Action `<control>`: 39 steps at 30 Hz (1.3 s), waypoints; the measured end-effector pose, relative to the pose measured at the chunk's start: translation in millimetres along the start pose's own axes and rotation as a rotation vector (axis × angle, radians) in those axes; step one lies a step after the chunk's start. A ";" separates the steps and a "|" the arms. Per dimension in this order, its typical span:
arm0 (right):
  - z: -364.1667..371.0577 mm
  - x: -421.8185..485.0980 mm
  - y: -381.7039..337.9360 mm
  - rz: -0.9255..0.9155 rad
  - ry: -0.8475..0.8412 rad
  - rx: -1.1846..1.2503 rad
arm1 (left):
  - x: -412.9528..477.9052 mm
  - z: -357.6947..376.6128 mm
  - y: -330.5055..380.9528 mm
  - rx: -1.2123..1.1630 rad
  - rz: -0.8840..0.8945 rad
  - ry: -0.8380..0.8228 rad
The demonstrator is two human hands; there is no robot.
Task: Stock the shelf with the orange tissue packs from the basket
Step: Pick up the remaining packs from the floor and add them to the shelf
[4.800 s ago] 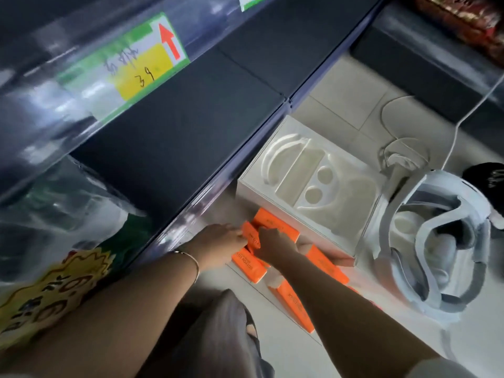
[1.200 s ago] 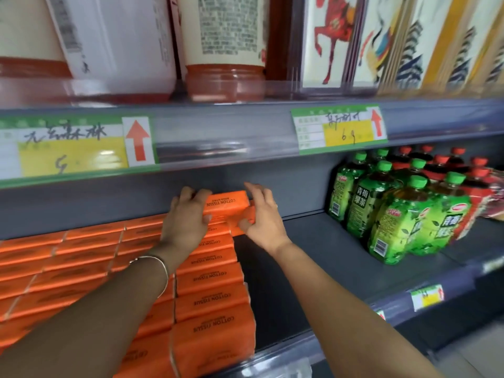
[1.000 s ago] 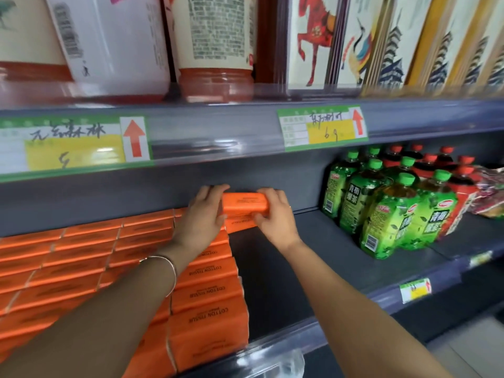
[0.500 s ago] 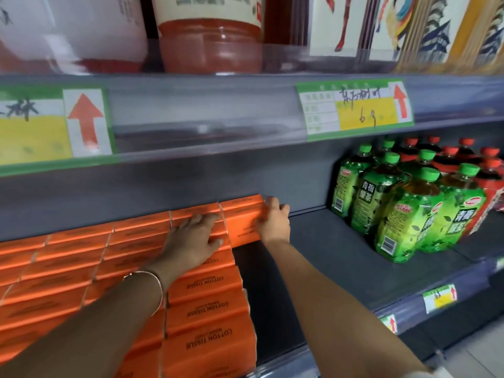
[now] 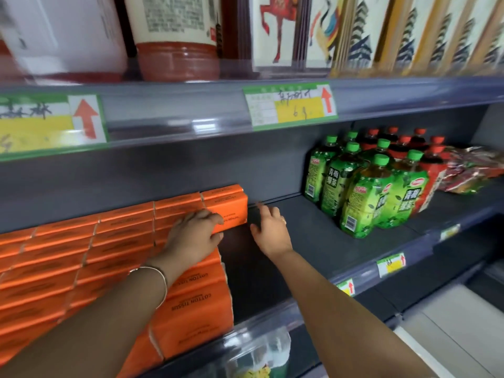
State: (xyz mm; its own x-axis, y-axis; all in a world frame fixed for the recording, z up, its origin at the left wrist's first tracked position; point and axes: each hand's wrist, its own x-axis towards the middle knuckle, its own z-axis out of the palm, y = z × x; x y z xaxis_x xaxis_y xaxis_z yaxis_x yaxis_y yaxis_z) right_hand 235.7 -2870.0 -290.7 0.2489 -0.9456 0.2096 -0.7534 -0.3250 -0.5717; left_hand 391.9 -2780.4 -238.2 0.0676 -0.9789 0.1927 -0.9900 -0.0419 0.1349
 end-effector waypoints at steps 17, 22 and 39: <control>-76.2 -241.4 164.5 0.194 -0.127 -0.366 | -84.0 68.8 134.3 0.438 1.017 0.135; -38.7 -225.4 147.6 0.061 -0.118 -0.233 | -70.0 69.7 96.9 0.491 0.954 0.112; 11.0 -222.3 134.1 0.196 -0.367 -0.180 | -126.6 111.3 76.7 0.223 0.906 -0.050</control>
State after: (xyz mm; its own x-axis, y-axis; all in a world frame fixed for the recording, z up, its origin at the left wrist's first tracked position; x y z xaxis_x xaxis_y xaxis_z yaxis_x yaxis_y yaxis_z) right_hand 86.0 -2703.5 -422.7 0.2658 -0.9424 -0.2031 -0.8937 -0.1619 -0.4184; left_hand 293.6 -2681.9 -360.5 -0.7421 -0.6642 0.0903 -0.6637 0.7093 -0.2373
